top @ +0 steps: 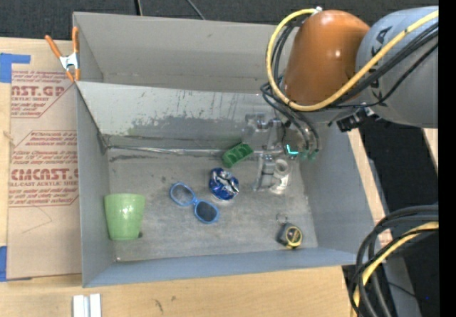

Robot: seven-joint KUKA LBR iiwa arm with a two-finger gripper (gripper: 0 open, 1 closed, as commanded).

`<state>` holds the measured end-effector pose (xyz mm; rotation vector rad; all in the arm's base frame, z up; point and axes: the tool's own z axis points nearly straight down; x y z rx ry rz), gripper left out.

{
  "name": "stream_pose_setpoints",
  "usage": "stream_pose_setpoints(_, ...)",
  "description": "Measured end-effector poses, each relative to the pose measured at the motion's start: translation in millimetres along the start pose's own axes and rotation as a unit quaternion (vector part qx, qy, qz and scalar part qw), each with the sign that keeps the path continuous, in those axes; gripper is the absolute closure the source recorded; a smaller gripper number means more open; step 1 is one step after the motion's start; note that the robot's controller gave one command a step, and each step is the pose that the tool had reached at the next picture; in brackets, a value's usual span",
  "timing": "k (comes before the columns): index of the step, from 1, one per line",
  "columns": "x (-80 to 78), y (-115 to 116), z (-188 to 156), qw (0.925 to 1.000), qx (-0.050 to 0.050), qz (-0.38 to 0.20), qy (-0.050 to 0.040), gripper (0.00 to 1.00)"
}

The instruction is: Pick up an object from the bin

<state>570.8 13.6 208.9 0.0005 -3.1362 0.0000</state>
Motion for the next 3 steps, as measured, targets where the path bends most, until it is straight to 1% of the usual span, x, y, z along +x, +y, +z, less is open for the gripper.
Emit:
stream_pose_setpoints(1, -1.9, 21, 143, 0.9998, 0.000, -0.022, -0.0002, 0.00)
stream_pose_setpoints(2, -4.1, 21, 139, 0.9998, 0.000, -0.021, -0.0036, 1.00)
stream_pose_setpoints(3, -7.2, 26, -54, 0.9992, 0.000, -0.038, -0.0087, 1.00)
